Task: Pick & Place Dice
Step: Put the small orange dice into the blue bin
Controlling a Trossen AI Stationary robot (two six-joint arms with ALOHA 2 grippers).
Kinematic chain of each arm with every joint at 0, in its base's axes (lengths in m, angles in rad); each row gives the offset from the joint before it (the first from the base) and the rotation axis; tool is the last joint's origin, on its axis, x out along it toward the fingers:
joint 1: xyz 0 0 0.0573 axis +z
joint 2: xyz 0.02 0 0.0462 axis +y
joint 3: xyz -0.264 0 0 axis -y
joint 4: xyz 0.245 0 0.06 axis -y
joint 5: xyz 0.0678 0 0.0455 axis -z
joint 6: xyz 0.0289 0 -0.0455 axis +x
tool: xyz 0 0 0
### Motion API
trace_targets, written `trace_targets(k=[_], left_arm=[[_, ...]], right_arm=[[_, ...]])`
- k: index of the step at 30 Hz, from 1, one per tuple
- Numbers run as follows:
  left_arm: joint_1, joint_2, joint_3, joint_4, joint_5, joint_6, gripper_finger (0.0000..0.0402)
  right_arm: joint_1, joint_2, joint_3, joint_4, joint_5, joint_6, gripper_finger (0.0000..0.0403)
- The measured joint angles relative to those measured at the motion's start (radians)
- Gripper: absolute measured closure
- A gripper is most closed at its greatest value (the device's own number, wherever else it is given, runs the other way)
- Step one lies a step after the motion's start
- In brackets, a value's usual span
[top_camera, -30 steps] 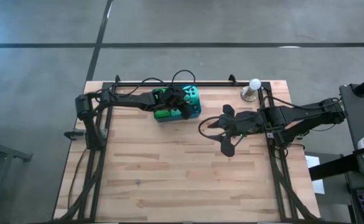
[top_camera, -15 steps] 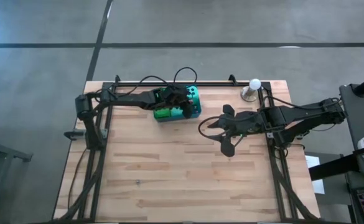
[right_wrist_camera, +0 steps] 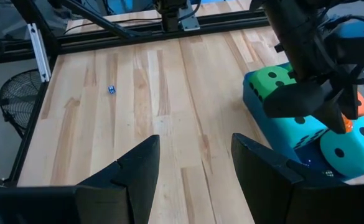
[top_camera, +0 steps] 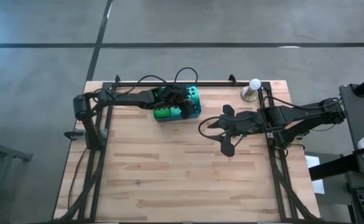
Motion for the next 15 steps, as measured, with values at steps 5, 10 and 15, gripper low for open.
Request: trace_targets(k=[5,10,15], left_arm=[[-0.003,0.000,-0.006,-0.025,0.000,0.051,0.0235],[-0.006,0.002,-0.040,-0.046,0.000,0.063,0.0234],[-0.006,0.003,-0.076,-0.049,0.000,0.063,0.0238]], right_arm=[[0.000,0.000,0.000,0.000,0.000,0.000,0.0209],[0.000,0.000,0.000,0.000,0.001,0.004,0.0209],[0.000,0.000,0.000,0.000,0.001,0.007,0.0209]])
